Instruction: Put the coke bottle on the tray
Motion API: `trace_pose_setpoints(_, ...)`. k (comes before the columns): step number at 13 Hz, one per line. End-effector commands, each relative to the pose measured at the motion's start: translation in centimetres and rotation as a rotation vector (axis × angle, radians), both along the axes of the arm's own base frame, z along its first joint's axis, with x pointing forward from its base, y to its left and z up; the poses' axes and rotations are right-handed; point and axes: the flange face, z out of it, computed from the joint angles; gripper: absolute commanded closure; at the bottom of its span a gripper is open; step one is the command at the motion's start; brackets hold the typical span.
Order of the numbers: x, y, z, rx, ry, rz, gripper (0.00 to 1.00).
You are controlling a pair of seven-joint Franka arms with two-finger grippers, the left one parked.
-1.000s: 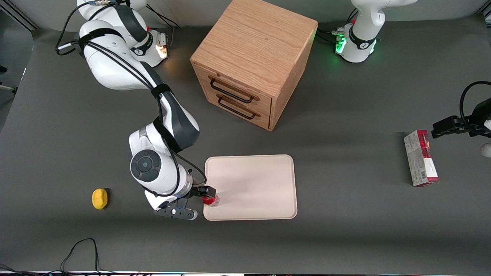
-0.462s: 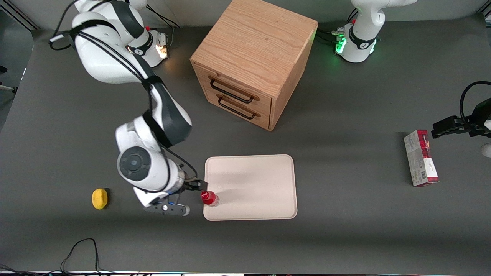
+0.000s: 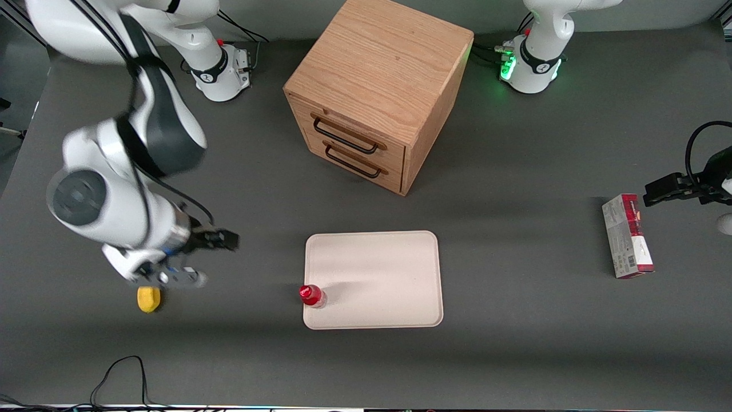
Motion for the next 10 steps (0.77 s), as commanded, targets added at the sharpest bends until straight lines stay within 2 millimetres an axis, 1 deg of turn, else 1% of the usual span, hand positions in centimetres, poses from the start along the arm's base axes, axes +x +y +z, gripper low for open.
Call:
trace_pose_setpoints(1, -7.2, -7.1, 2.7, 0.006, 0.047, 0.021, 0.00)
trace_pose_setpoints(2, -7.5, -9.6, 4.0, 0.010, 0.064, 0.057, 0.00)
trace_pose_setpoints(3, -7.6, -11.4, 5.0, 0.013, 0.060, 0.059, 0.00)
trace_pose_setpoints(4, -7.7, -12.0, 5.5, 0.013, 0.051, 0.053, 0.00)
trace_pose_setpoints(6, -8.1, -12.1, 5.9, 0.027, 0.064, 0.085, 0.00)
trace_pose_setpoints(7, -8.2, -12.4, 6.1, 0.062, 0.072, 0.070, 0.00)
trace_pose_setpoints(8, -8.1, -13.3, 6.5, 0.086, 0.069, 0.051, 0.00)
trace_pose_setpoints(10, -8.2, -13.2, 7.4, 0.090, 0.070, 0.118, 0.00)
